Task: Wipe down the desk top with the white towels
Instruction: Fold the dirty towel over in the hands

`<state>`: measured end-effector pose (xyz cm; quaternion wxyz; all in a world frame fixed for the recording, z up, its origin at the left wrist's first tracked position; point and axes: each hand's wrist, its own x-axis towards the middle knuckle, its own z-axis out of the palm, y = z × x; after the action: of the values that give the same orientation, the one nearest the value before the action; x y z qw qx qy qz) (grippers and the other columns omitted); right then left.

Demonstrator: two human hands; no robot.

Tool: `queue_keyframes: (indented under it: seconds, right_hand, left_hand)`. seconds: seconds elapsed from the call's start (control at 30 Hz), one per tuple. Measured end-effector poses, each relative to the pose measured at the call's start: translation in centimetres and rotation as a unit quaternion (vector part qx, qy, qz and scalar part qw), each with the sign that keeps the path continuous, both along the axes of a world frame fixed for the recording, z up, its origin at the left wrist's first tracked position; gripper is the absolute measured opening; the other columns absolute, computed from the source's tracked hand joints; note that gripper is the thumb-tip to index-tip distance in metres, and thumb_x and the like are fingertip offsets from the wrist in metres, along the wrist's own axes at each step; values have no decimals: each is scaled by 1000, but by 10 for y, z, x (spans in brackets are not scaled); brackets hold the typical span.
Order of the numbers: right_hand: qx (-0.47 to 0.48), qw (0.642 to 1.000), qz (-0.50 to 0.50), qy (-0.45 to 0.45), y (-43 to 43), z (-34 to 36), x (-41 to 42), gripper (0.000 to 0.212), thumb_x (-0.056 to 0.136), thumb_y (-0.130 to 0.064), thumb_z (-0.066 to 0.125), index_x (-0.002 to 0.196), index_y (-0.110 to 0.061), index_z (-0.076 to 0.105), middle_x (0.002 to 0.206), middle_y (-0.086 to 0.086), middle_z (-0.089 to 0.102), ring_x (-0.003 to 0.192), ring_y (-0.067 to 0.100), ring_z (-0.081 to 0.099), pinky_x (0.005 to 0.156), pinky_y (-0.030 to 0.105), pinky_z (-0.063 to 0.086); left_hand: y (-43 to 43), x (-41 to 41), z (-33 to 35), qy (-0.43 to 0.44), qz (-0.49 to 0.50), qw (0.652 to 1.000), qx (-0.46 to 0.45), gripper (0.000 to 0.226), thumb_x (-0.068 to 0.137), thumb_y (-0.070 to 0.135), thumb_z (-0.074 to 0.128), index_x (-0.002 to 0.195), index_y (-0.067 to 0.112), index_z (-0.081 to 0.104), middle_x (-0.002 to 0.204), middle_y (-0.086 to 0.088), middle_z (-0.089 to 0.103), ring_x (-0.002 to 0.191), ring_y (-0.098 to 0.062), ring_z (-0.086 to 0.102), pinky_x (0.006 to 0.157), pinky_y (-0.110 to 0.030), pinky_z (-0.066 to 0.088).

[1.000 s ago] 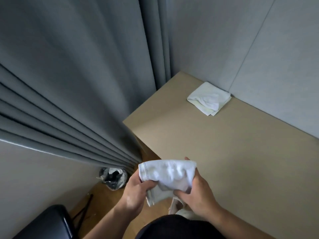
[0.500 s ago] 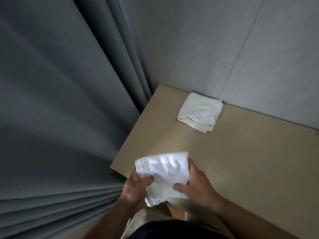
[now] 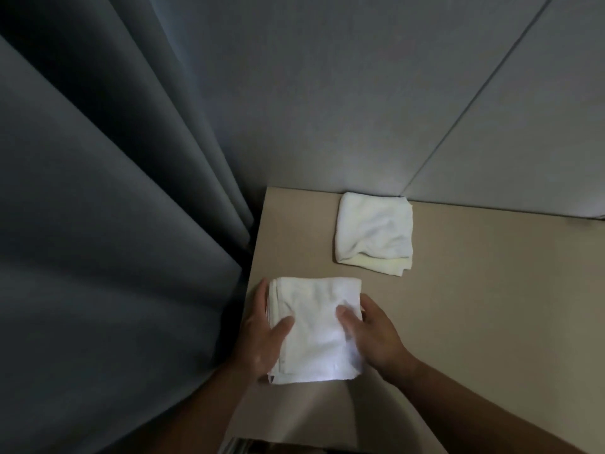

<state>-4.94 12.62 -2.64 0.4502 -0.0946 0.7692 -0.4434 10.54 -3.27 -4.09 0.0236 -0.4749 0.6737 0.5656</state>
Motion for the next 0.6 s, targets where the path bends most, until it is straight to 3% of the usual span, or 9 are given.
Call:
queue_keyframes:
  seconds: [0.07, 0.13, 0.2, 0.33, 0.47, 0.6]
  right_hand:
    - [18, 999, -17, 31, -21, -1, -4, 29, 99, -47, 62, 122, -30, 64, 110, -12, 74, 100, 11, 72, 90, 35, 59]
    - [28, 997, -24, 68, -40, -1, -14, 33, 100, -50, 59, 124, -28, 65, 113, -12, 72, 103, 13, 70, 95, 40, 57]
    - [26, 996, -25, 85, -59, 2, -28, 41, 98, -51, 60, 132, -27, 61, 122, -10, 70, 109, 15, 68, 102, 46, 55]
    - [13, 997, 32, 75, -99, 14, -54, 77, 98, -23, 68, 159, -36, 22, 140, -14, 43, 122, 13, 50, 111, 42, 47]
    - [57, 972, 135, 185, -126, 9, -78, 81, 94, -16, 71, 161, -31, 28, 160, -2, 37, 141, 23, 42, 117, 34, 36]
    - [90, 957, 170, 217, -148, -1, -99, 97, 87, -18, 79, 163, -24, 20, 159, 9, 38, 143, 26, 39, 115, 29, 31]
  left_hand:
    - [-21, -11, 5, 9, -36, 999, -17, 85, 100, 19, 67, 162, 44, 14, 166, 9, 29, 152, -21, 33, 123, -38, 30]
    - [-42, -21, 6, 37, -90, 994, -40, 73, 101, 20, 66, 151, 55, 26, 158, 16, 32, 151, -17, 34, 118, -29, 31]
    - [-62, -32, 4, 37, -130, 989, -67, 64, 100, 24, 67, 147, 53, 36, 154, 17, 32, 149, -15, 35, 113, -23, 29]
    - [-102, -57, 2, 14, -151, 981, -122, 79, 97, 29, 72, 161, 40, 28, 170, 4, 22, 153, -20, 29, 120, -31, 29]
    - [-137, -83, -4, -12, -208, 967, -146, 97, 92, 37, 77, 165, 40, 13, 174, 7, 9, 158, -24, 22, 125, -39, 30]
    - [-162, -109, -13, -47, -260, 950, -164, 106, 91, 42, 78, 165, 41, 3, 175, 7, 0, 159, -27, 18, 125, -41, 28]
